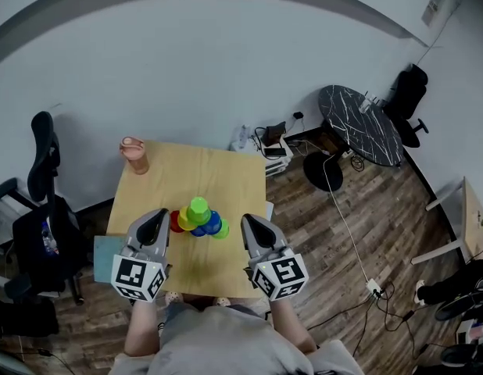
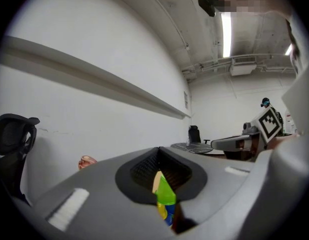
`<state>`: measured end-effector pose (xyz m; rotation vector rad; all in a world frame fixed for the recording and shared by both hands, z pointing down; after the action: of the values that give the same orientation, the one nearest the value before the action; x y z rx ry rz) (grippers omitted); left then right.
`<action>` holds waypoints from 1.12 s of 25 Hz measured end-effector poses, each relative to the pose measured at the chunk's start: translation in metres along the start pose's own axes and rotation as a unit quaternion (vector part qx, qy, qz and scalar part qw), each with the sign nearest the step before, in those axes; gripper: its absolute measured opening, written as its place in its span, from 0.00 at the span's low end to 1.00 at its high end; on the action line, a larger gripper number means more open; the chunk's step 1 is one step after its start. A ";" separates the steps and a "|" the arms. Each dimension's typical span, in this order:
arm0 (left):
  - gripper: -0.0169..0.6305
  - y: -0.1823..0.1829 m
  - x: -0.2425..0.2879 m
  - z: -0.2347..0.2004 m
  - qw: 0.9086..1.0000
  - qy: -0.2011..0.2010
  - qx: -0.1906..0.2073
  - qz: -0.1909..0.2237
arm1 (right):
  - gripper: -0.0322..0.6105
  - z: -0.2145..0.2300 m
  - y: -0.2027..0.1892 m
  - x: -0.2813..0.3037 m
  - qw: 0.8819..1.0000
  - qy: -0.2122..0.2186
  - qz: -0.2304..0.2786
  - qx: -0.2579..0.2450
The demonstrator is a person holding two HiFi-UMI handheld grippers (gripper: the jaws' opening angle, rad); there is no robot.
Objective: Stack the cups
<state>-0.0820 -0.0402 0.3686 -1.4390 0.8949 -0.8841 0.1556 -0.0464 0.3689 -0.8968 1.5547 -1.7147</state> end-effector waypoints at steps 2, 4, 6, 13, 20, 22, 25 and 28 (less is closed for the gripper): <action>0.11 0.004 -0.003 0.002 1.000 0.004 -0.001 0.009 | 0.06 0.002 0.004 -0.003 1.000 -0.004 0.008 -0.004; 0.11 0.008 -0.006 0.004 1.000 0.009 -0.002 0.018 | 0.05 0.005 0.009 -0.007 1.000 -0.008 0.017 -0.007; 0.11 0.011 -0.009 0.006 1.000 0.012 -0.008 0.028 | 0.06 0.006 0.013 -0.010 1.000 -0.012 0.023 -0.013; 0.11 0.023 -0.021 0.012 0.997 0.024 -0.022 0.063 | 0.06 0.009 0.025 -0.024 0.998 -0.021 0.042 -0.036; 0.11 0.030 -0.030 0.015 0.996 0.034 -0.030 0.078 | 0.05 0.007 0.032 -0.034 0.997 -0.020 0.053 -0.052; 0.11 0.032 -0.031 0.017 0.996 0.037 -0.031 0.079 | 0.05 0.006 0.033 -0.037 0.997 -0.020 0.056 -0.054; 0.11 0.030 -0.033 0.019 0.995 0.039 -0.034 0.080 | 0.05 0.006 0.033 -0.041 0.997 -0.021 0.058 -0.054; 0.12 0.028 -0.033 0.020 0.995 0.039 -0.039 0.080 | 0.06 0.008 0.033 -0.043 0.997 -0.021 0.056 -0.053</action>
<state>-0.0785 -0.0033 0.3388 -1.3843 1.0989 -0.7975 0.1863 -0.0182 0.3337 -0.8755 1.6475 -1.5384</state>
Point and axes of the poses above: the fingertips, and each gripper's own axes: x forward along the fingers, z to its right, y out of its top, the point moved 5 cm from there along -x, backward along the fingers, and after that the axes turned 2 degrees about -x, right-handed, at the moved point
